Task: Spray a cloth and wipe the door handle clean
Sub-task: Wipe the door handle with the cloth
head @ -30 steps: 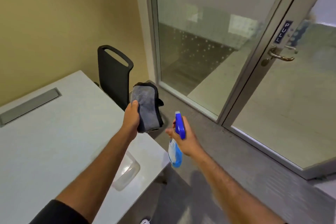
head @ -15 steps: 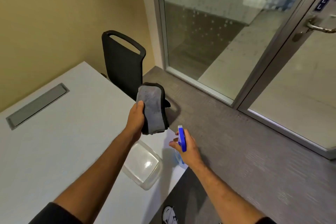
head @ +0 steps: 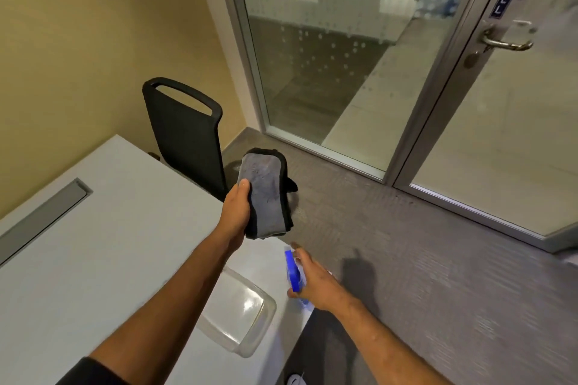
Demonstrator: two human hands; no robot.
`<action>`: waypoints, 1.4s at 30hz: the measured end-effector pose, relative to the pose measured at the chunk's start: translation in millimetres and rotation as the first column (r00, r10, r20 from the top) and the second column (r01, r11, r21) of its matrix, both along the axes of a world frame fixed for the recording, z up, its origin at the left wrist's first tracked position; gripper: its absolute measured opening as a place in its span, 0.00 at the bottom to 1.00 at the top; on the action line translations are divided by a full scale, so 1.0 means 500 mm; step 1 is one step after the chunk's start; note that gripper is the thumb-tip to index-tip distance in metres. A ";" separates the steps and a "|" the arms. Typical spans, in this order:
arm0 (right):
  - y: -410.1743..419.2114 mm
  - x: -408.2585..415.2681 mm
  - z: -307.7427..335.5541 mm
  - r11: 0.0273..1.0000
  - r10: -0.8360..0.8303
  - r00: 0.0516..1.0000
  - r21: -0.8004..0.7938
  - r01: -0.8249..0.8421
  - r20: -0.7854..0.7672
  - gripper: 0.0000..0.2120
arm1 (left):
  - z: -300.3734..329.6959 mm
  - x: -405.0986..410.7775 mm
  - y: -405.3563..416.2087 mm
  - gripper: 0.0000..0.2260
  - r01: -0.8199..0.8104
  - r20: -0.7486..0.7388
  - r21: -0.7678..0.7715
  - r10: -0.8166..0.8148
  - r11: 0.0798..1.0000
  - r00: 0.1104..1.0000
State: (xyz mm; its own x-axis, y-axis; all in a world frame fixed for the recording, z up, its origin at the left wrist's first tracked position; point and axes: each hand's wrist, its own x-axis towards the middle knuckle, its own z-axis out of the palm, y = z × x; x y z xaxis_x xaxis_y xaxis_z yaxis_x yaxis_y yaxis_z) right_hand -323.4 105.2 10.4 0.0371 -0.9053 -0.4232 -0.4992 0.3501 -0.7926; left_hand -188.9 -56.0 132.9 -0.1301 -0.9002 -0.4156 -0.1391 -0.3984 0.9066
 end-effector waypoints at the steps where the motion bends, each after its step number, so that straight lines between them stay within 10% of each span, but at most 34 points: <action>1: 0.003 -0.019 0.007 0.999 0.033 0.999 0.024 -0.032 -0.011 0.49 | 0.004 -0.020 0.001 0.20 0.021 -0.003 -0.009 -0.021 1.000 1.000; 5: -0.001 -0.126 0.066 0.986 -0.166 0.976 0.032 0.164 0.142 0.34 | 0.024 -0.117 0.005 0.21 0.089 -0.001 -0.030 -0.089 0.996 0.996; 11: -0.057 -0.341 0.235 0.781 -0.556 0.654 0.053 0.623 0.513 0.14 | 0.076 -0.321 0.047 0.17 0.141 -0.122 -0.023 -0.143 0.990 0.982; 23: -0.054 -0.659 0.397 0.524 -0.681 0.261 0.206 0.826 0.684 0.16 | 0.170 -0.728 0.092 0.06 0.310 -0.167 -0.200 -0.344 0.929 0.924; 29: -0.094 -0.787 0.413 0.364 -0.654 0.065 0.238 0.900 0.754 0.17 | 0.172 -0.860 0.058 0.27 0.471 -0.090 -0.234 -0.501 0.851 0.861; 42: -0.255 -1.085 0.405 0.405 -0.573 -0.026 0.310 0.860 0.819 0.20 | 0.153 -1.154 -0.204 0.23 0.809 -0.146 -0.265 -0.851 0.525 0.504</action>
State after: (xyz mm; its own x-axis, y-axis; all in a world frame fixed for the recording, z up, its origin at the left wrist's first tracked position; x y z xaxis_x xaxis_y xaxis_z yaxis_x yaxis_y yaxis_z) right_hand -865.7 -22.6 213.0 -0.5640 -0.6895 -0.4544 0.7176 -0.1370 -0.6828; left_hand -765.8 -158.0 209.3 -0.9193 -0.3684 -0.1382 -0.1181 -0.0767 0.9900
